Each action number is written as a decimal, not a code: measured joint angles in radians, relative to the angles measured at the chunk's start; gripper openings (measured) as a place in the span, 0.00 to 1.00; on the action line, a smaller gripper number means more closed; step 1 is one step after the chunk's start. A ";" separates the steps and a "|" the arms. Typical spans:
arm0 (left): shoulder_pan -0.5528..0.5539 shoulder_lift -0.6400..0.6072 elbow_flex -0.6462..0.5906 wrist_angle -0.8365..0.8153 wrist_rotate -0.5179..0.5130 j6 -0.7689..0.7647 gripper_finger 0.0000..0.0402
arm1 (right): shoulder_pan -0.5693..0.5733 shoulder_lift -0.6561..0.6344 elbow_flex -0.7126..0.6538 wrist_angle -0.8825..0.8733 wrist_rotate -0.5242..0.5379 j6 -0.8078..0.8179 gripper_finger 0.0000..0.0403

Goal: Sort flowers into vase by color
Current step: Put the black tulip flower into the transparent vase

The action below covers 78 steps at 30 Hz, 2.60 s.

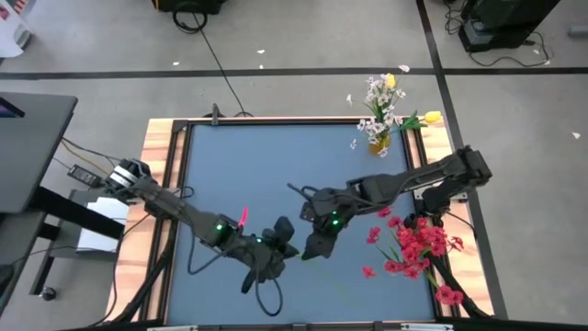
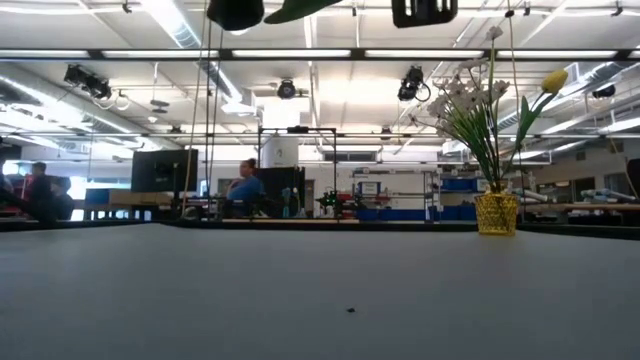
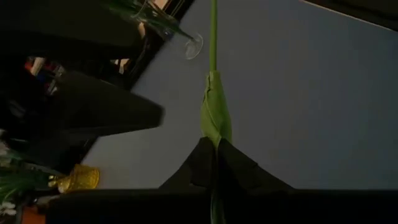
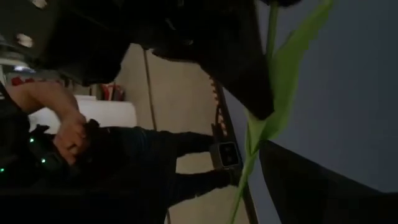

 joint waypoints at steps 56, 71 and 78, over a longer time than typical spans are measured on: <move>0.019 -0.099 0.000 -0.025 0.017 -0.587 0.55 | 0.049 -0.064 0.000 -0.159 0.525 -0.118 0.01; 0.032 -0.126 -0.001 -0.038 -0.019 -0.728 0.57 | 0.295 -0.419 0.000 -0.557 0.997 -0.249 0.00; 0.032 -0.126 -0.001 -0.048 -0.034 -0.784 0.57 | 0.394 -0.503 0.000 -0.619 0.972 -0.258 0.00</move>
